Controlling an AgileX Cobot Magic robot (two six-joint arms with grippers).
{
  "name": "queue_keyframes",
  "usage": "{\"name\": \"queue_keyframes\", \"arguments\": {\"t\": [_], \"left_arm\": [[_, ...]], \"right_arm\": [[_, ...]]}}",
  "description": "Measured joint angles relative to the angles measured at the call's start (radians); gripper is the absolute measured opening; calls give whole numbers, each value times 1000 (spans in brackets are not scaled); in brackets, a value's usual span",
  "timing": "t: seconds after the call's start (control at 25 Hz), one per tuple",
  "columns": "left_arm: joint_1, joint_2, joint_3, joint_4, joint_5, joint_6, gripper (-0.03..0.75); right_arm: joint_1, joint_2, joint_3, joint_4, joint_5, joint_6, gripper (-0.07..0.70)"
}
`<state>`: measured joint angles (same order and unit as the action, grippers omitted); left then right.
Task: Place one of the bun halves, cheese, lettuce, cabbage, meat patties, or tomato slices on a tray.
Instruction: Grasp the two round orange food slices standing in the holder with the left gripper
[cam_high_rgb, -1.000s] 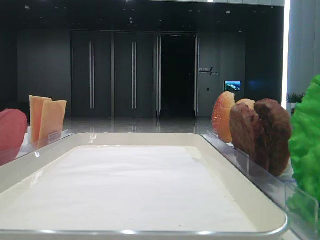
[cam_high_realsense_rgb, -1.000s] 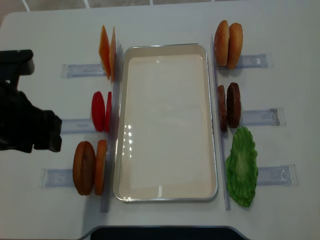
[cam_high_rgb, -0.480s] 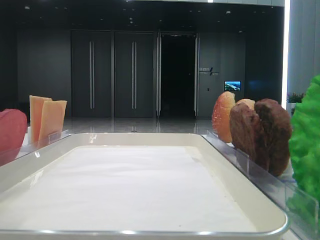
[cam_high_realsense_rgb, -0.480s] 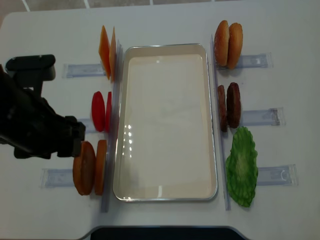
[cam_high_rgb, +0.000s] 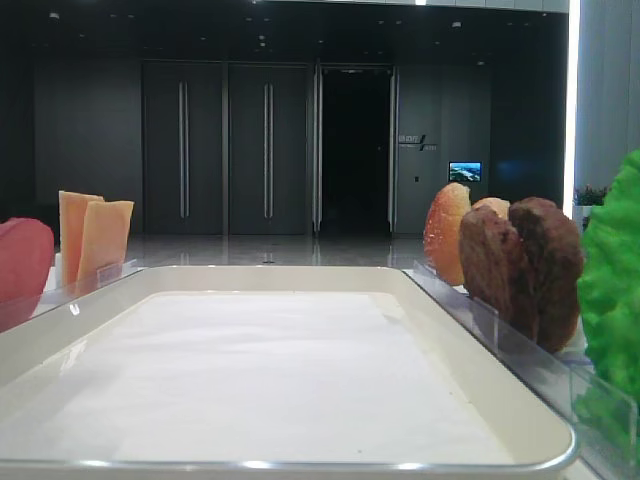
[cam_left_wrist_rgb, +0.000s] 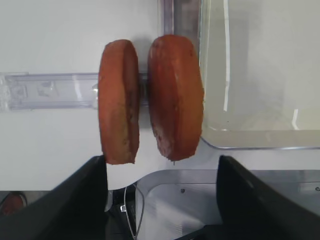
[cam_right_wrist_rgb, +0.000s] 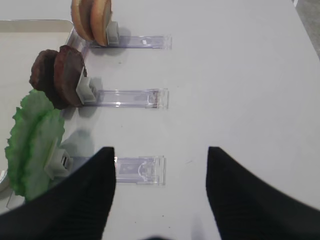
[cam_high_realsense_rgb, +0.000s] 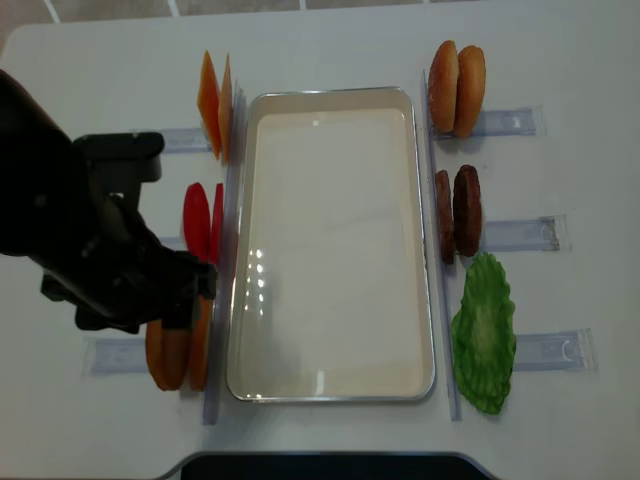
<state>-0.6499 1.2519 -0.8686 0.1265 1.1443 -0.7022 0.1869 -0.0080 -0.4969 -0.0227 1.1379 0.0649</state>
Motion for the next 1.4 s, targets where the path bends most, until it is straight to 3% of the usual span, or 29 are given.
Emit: {"name": "queue_keyframes", "arguments": {"t": [0.68, 1.4], "left_arm": [[-5, 125, 0, 0, -111, -31, 518], [-5, 213, 0, 2, -116, -39, 518]], "right_arm": [[0, 0, 0, 0, 0, 0, 415], [0, 0, 0, 0, 0, 0, 415]]}}
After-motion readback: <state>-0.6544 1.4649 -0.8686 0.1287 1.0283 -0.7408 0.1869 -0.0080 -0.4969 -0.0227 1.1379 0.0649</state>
